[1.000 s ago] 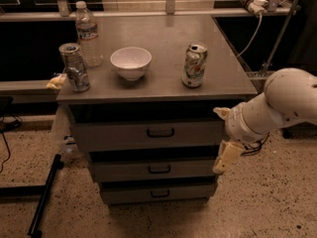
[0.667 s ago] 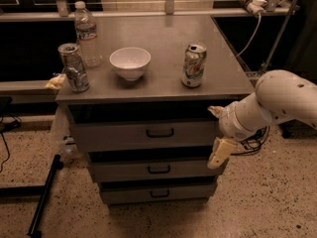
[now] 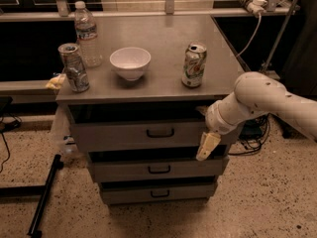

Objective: Open top drawer

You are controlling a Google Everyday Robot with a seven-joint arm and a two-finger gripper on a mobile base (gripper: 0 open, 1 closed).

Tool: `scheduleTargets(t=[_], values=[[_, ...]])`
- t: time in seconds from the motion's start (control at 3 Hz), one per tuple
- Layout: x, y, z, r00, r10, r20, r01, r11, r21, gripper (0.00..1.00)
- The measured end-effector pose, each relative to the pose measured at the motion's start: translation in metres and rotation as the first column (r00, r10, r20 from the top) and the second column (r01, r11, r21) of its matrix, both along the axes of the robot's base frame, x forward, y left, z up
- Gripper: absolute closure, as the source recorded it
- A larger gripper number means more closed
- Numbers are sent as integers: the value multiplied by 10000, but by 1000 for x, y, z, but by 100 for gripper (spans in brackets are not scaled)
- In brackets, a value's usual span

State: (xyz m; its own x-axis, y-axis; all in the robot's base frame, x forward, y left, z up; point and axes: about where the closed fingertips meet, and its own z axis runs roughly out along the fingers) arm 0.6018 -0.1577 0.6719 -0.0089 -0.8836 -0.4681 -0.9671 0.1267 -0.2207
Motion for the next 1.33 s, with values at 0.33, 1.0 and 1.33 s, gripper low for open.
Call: scheduleTargets(t=[0.33, 1.0, 1.33], values=[[0, 1, -1, 10000, 7, -9, -7, 10000, 6, 0], [-9, -2, -11, 9942, -25, -1073, -11, 9994, -339, 0], [-19, -7, -15, 9845, -117, -1750, 27, 9987, -512, 0]])
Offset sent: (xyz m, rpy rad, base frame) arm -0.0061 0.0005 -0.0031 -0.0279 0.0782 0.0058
